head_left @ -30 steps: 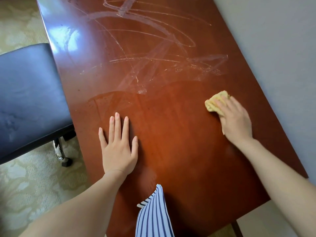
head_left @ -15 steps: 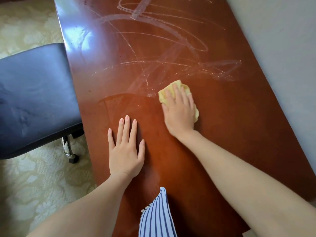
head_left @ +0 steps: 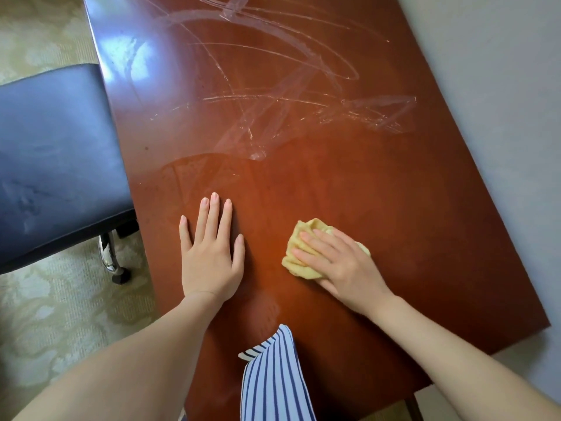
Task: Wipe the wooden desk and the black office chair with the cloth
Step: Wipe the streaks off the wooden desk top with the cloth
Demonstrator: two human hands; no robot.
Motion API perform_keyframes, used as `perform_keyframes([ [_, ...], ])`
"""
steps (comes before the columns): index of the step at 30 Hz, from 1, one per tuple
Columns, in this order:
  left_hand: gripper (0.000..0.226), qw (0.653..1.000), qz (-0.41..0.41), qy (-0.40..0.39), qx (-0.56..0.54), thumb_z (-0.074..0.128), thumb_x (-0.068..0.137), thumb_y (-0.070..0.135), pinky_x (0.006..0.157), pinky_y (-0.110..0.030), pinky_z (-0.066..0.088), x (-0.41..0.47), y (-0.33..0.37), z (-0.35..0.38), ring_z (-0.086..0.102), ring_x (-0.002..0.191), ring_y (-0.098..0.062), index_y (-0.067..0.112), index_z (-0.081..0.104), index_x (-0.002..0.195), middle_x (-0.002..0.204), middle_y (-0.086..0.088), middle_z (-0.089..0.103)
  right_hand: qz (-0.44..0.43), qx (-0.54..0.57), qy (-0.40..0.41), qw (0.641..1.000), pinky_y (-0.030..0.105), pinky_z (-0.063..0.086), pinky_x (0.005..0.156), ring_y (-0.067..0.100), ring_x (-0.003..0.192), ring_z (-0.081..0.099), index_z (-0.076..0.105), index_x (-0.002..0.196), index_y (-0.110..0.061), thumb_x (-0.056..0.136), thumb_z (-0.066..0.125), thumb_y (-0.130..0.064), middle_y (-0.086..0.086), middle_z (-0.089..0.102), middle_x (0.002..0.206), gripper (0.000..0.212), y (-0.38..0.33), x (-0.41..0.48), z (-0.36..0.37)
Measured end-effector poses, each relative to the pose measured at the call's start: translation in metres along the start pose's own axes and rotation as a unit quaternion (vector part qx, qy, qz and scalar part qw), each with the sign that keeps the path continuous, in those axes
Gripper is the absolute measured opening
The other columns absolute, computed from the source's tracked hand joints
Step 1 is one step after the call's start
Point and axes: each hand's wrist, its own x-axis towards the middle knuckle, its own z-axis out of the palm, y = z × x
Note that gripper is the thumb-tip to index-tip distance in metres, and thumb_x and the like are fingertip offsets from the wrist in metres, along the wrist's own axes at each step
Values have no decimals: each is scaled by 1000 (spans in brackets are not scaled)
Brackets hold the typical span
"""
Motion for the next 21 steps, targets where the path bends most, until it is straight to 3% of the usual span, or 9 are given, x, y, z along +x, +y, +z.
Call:
perform_keyframes([
  [7, 61, 1000, 1, 9, -8, 24, 95, 41, 119, -43, -2, 0, 1, 1, 4, 147, -15, 16, 27, 150, 159, -3, 15, 123, -9, 18, 992, 43, 30, 111, 29, 132, 43, 56, 131, -14, 82, 71, -10, 9, 51, 139, 52, 56, 24, -20],
  [12, 60, 1000, 1, 7, -6, 26, 95, 39, 119, -45, 2, 0, 1, 1, 8, 147, -17, 15, 28, 150, 158, -4, 18, 235, 49, 50, 970, 35, 14, 118, 25, 143, 22, 45, 140, -15, 99, 47, -27, 7, 36, 150, 43, 55, 102, -17],
  [15, 60, 1000, 1, 5, -5, 26, 95, 40, 118, -45, 3, 0, 2, 0, 10, 147, -19, 16, 28, 150, 158, -5, 19, 230, 54, 46, 971, 35, 6, 119, 23, 145, 14, 39, 144, -19, 101, 39, -32, 4, 26, 155, 45, 35, 150, -10],
  [21, 61, 1000, -1, 4, -11, 26, 95, 39, 119, -46, 4, 1, 0, -1, 7, 147, -17, 13, 25, 150, 159, -7, 16, 129, 65, 16, 989, 32, 4, 117, 21, 145, 14, 38, 144, -24, 101, 38, -31, 1, 24, 156, 44, -18, 192, 1],
])
